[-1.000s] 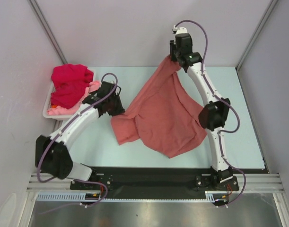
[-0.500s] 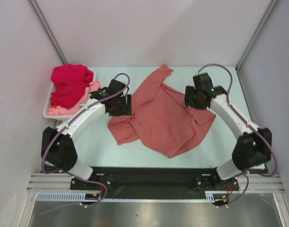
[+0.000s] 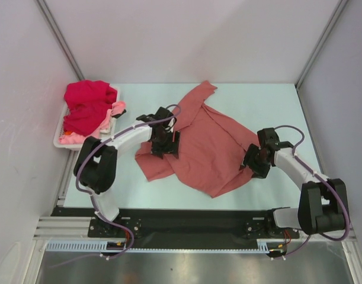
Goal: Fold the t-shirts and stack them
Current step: Flatten the tshirt out
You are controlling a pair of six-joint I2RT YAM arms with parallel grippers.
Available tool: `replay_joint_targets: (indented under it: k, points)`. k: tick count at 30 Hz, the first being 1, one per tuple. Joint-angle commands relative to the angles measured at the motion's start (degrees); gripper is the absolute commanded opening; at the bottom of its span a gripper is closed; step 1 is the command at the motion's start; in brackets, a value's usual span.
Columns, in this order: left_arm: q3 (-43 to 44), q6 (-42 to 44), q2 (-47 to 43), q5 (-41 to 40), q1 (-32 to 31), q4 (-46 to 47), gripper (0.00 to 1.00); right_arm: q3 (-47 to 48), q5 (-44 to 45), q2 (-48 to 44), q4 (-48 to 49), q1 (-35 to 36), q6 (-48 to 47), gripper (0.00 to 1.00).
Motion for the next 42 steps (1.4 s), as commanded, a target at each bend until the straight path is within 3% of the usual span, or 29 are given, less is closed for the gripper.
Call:
replay_joint_targets:
  k: [1,11,15,17,21,22,24,25,26,27,30,34,38,42]
  points:
    - [5.0,0.6,2.6,1.6,0.3,0.5,0.75,-0.3,0.0,2.9,3.4,-2.5,1.1,0.66]
    - [11.4,2.8,10.6,2.9,1.4,0.4,0.63,4.2,4.2,13.8,7.1,-4.6,-0.1,0.56]
    - [16.1,3.6,14.8,4.8,2.9,0.1,0.51,9.2,5.9,19.7,7.6,-4.6,0.3,0.51]
    - [18.4,4.1,16.3,5.4,3.4,0.1,0.43,11.8,8.6,21.9,7.4,-4.6,0.1,0.45]
    - [27.2,5.0,21.2,7.2,4.8,-0.2,0.28,20.0,12.8,25.8,5.2,-4.8,-2.2,0.16]
    - [32.0,5.2,23.0,6.9,4.8,-0.7,0.25,24.3,15.7,26.7,4.5,-4.7,-2.9,0.05]
    - [39.6,6.4,24.2,4.3,4.6,-3.1,0.23,31.8,18.8,29.9,2.9,-5.0,-5.8,0.02]
    - [41.6,6.6,24.1,3.2,4.4,-3.9,0.26,34.9,19.8,31.3,2.0,-5.0,-6.6,0.04]
    - [43.1,6.8,23.8,2.2,4.5,-5.8,0.39,37.9,20.1,33.9,-0.7,-5.3,-7.5,0.07]
    - [43.9,6.7,23.0,-0.5,4.4,-6.3,0.45,40.7,21.0,35.1,-2.4,-5.3,-9.1,0.15]
    - [37.1,6.8,16.4,-3.7,4.3,-6.3,0.55,48.2,24.8,37.2,-6.2,-5.4,-12.9,0.35]
    - [19.6,5.8,3.8,-4.5,4.3,-2.8,0.55,50.0,26.3,34.6,-9.6,-5.3,-16.1,0.58]
    - [-1.4,2.7,-12.2,-3.0,4.4,-1.1,0.5,42.0,23.7,24.9,-8.5,-2.1,-17.0,0.84]
    - [-14.4,-2.9,-23.2,0.5,5.8,1.0,0.47,33.1,14.8,15.9,-7.3,3.6,-17.9,0.84]
